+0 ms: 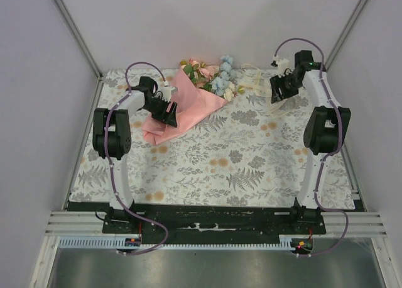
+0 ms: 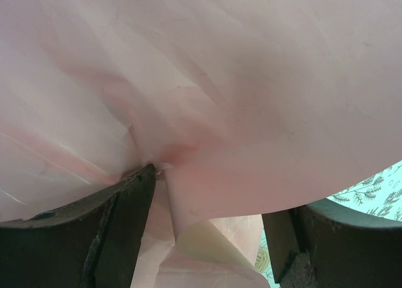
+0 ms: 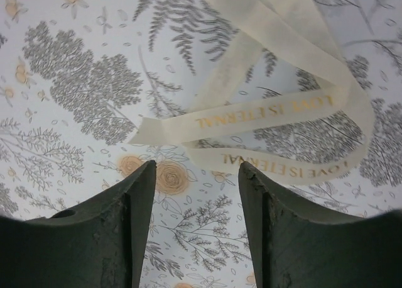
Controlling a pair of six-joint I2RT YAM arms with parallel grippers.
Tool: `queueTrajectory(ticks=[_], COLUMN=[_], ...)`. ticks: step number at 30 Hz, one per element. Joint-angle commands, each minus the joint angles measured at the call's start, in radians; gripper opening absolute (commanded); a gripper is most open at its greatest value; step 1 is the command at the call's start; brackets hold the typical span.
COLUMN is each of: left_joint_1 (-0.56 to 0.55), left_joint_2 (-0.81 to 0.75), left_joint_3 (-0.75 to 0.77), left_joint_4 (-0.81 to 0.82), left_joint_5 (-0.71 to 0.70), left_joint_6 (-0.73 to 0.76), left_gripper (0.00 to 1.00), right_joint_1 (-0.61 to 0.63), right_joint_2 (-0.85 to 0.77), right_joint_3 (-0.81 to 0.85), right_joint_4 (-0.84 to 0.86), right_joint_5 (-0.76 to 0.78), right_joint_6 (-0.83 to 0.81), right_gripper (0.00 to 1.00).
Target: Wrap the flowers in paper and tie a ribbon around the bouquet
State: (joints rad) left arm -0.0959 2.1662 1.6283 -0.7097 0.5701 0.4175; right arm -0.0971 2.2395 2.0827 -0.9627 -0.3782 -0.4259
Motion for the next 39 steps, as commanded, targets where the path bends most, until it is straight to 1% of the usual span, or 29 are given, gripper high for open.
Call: queueTrajectory(ticks=[1,4,5,7,11,14,16,18,19,23,26,28,29,30,31,32,34,36,39], left_joint_1=[0.015,0.013,0.015,0.015,0.013,0.013,0.015,0.015,0.015,0.015,0.015,0.015,0.013,0.013,0.015,0.013,0.013,0.013,0.013], left_joint_2=[0.066,0.069,0.069,0.072,0.073,0.072,0.072,0.075,0.073,0.073,0.076,0.078,0.078,0.078,0.08,0.078,0.08,0.078,0.075], left_joint_3=[-0.001,-0.004,-0.005,-0.005,-0.004,-0.002,0.001,0.002,0.002,0.002,0.005,0.008,0.008,0.011,0.01,0.01,0.01,0.007,0.001], left_joint_4=[0.0,-0.002,-0.002,-0.002,-0.002,-0.002,-0.002,-0.002,-0.004,-0.002,-0.002,-0.002,-0.002,-0.002,-0.004,-0.002,-0.002,-0.004,-0.005], left_joint_5=[-0.113,-0.116,-0.115,-0.113,-0.111,-0.113,-0.113,-0.113,-0.115,-0.111,-0.108,-0.111,-0.11,-0.111,-0.11,-0.111,-0.11,-0.108,-0.107], left_joint_6=[0.061,0.064,0.064,0.063,0.056,0.058,0.06,0.061,0.061,0.063,0.061,0.063,0.064,0.063,0.064,0.063,0.064,0.063,0.063], left_gripper=[0.77,0.77,0.77,0.77,0.77,0.77,0.77,0.77,0.77,0.77,0.77,0.77,0.77,0.77,0.77,0.77,0.77,0.77,0.77], right_joint_1=[0.066,0.091,0.127,0.148,0.178,0.183,0.189,0.191,0.191,0.191,0.194,0.194,0.194,0.194,0.192,0.192,0.194,0.192,0.191], right_joint_2=[-0.041,-0.06,-0.063,-0.061,-0.031,-0.008,0.006,0.014,0.014,0.0,0.002,0.006,0.006,0.009,0.012,0.017,0.022,0.02,-0.012], right_joint_3=[-0.078,-0.145,-0.163,-0.184,-0.188,-0.188,-0.191,-0.197,-0.203,-0.214,-0.214,-0.219,-0.225,-0.228,-0.225,-0.219,-0.202,-0.199,-0.222], right_joint_4=[-0.001,0.065,0.087,0.111,0.142,0.176,0.182,0.182,0.182,0.171,0.151,0.142,0.142,0.143,0.145,0.145,0.144,0.134,0.134], right_joint_5=[-0.002,0.044,0.062,0.084,0.14,0.179,0.217,0.236,0.237,0.205,0.196,0.199,0.202,0.203,0.205,0.209,0.222,0.225,0.216], right_joint_6=[-0.194,-0.302,-0.336,-0.387,-0.432,-0.45,-0.473,-0.494,-0.501,-0.502,-0.501,-0.499,-0.502,-0.505,-0.502,-0.498,-0.488,-0.487,-0.487], right_gripper=[0.64,0.65,0.65,0.66,0.66,0.62,0.55,0.53,0.54,0.64,0.64,0.62,0.59,0.53,0.46,0.34,0.19,0.01,0.0])
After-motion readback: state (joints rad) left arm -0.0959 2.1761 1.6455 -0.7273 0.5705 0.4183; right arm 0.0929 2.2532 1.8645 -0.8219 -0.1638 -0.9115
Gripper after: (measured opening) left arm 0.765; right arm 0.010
